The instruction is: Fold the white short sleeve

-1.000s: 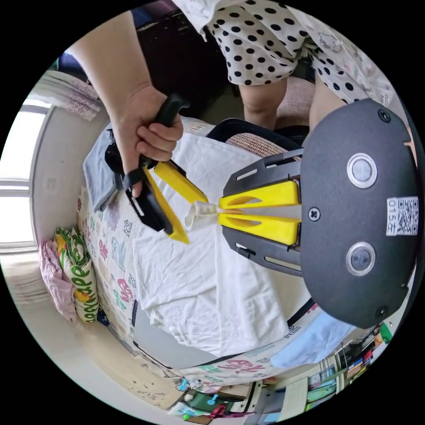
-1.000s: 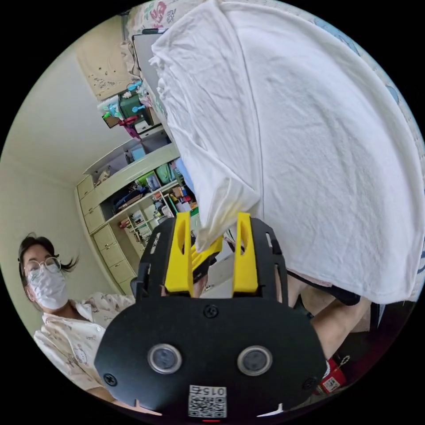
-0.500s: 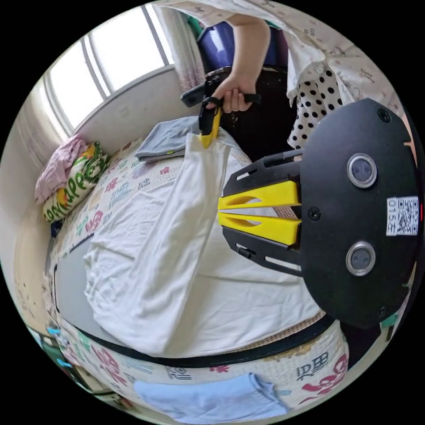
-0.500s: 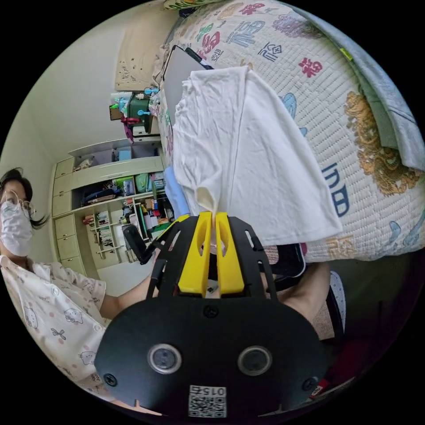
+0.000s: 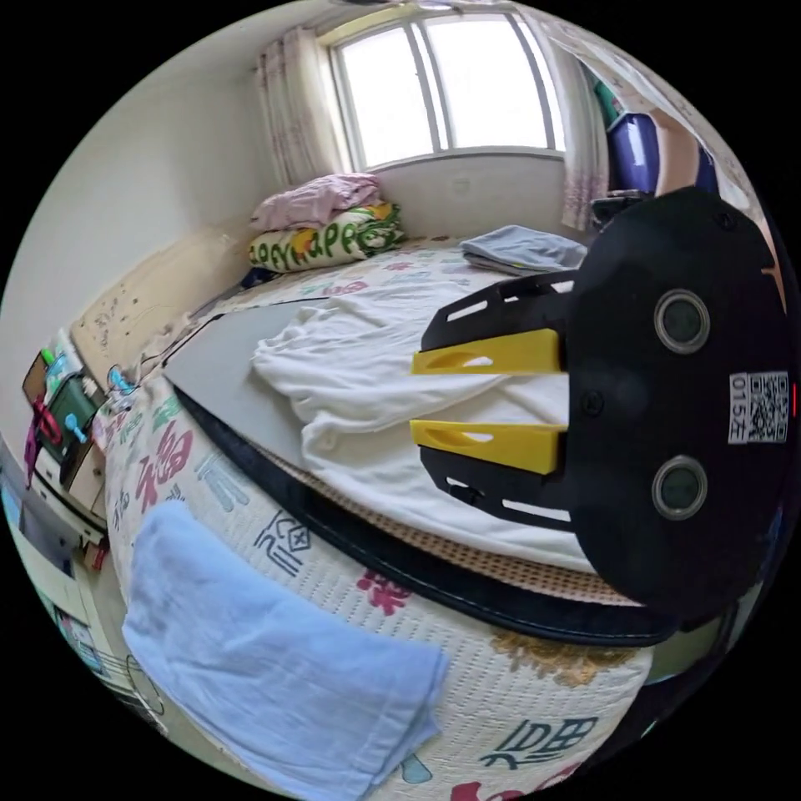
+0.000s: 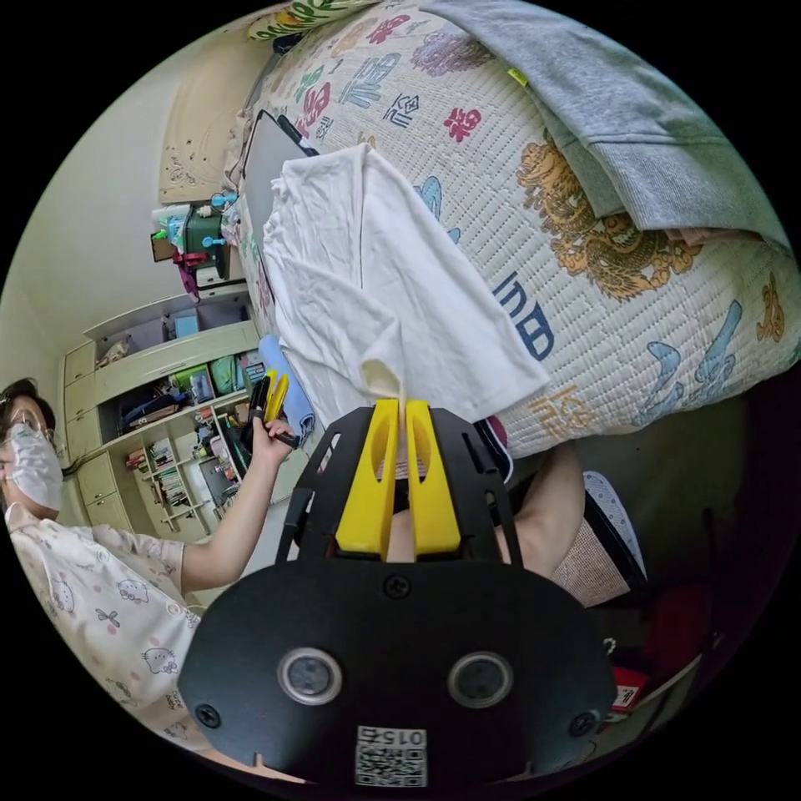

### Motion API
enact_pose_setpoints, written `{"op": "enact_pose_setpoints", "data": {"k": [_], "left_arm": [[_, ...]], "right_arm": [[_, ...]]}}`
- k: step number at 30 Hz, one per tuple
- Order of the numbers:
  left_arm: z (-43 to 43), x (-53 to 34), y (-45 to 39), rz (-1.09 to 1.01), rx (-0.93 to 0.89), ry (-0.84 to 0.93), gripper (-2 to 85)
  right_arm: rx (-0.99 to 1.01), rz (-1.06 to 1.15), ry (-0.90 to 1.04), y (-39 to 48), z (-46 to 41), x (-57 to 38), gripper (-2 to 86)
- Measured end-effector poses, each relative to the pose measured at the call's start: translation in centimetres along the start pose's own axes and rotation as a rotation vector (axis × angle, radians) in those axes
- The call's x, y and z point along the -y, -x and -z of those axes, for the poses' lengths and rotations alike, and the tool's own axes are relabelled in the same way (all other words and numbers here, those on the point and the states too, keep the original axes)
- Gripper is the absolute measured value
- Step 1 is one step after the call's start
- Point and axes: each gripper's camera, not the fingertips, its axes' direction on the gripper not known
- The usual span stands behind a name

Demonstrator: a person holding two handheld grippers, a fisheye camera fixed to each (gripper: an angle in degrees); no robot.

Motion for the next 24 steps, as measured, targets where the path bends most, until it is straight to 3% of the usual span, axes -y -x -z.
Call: {"op": "enact_pose_setpoints", "data": {"k": [5,8,14,24], "left_arm": [[0.4,14.1,-0.7,0.092,-0.091,-0.090,9.8],[1.6,20.4,-1.4,0.172,-0.093,-0.098,3.5],[9.8,26.3,-1.4,0.294,-0.196,-0.269,-0.6],[16.9,33.9,-4.2,0.273,-0.197,-0.157,0.0]], "right_arm": [[-0.042,0.008,0.005,3.4,-1.2,-1.1,0.3],[-0.065,0.013,0.011,5.0,-2.3,-1.7,0.4],[-0.100,-0.033,0.006,7.1,-5.8,-2.7,0.5],[-0.372,-0.094,0.224,9.0,-13.9,-1.5,2.2]]}}
